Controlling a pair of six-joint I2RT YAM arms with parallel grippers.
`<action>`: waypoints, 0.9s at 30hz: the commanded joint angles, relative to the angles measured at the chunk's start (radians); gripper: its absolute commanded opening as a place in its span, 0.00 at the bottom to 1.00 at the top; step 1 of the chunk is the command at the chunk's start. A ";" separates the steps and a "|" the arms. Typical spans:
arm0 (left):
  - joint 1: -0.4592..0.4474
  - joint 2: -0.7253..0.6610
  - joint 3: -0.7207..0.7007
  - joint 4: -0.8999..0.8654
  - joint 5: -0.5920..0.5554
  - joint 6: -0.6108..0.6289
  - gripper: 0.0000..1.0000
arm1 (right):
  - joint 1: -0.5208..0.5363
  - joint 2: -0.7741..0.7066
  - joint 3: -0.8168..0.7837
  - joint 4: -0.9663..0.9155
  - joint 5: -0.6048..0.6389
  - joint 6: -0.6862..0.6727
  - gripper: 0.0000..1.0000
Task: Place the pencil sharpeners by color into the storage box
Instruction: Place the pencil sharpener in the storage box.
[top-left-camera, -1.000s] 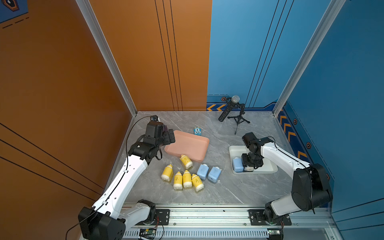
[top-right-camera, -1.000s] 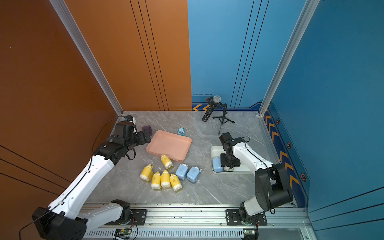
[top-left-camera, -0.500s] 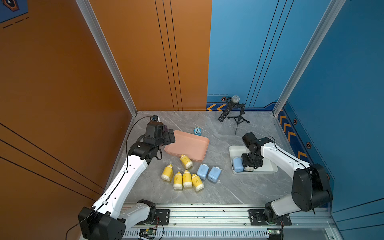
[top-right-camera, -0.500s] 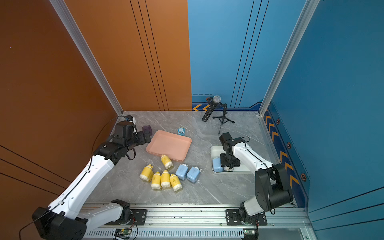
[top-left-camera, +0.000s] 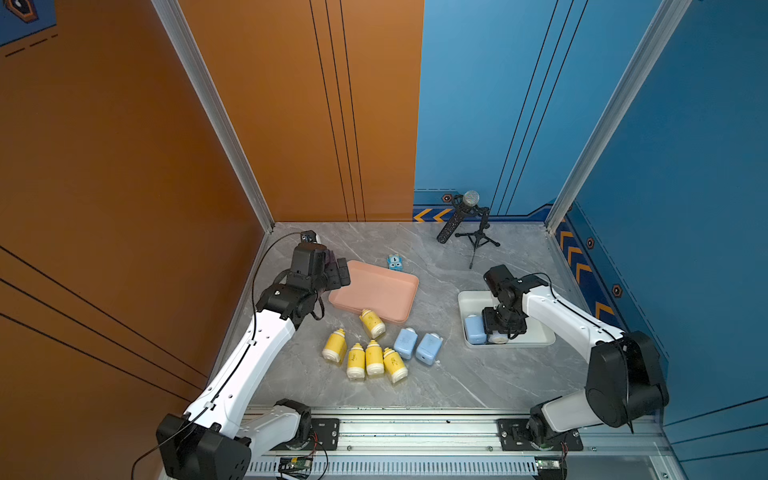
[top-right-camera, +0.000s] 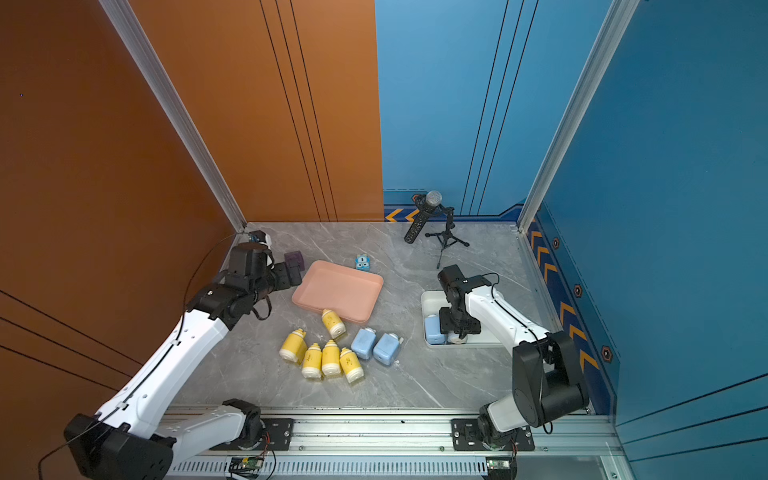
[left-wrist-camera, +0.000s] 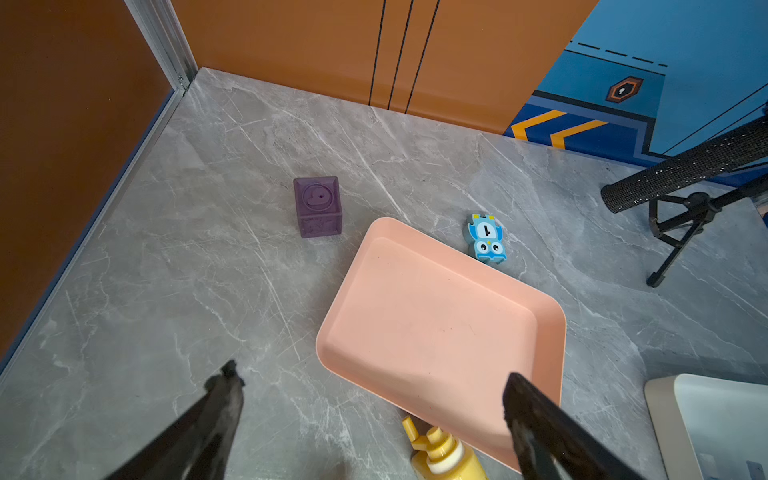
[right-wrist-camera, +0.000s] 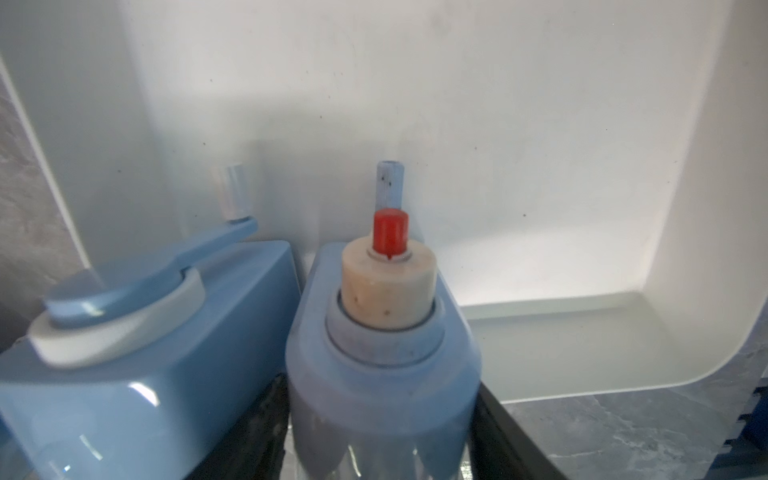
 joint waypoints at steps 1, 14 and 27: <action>0.004 0.002 -0.010 -0.013 0.018 -0.003 0.98 | 0.009 -0.038 0.029 -0.059 0.030 0.008 0.66; 0.004 0.002 -0.011 -0.013 0.016 -0.004 0.98 | 0.061 -0.204 0.112 -0.236 0.058 0.096 0.66; 0.006 -0.012 -0.015 -0.011 -0.010 -0.003 0.98 | 0.509 -0.259 0.133 -0.257 0.132 0.597 0.70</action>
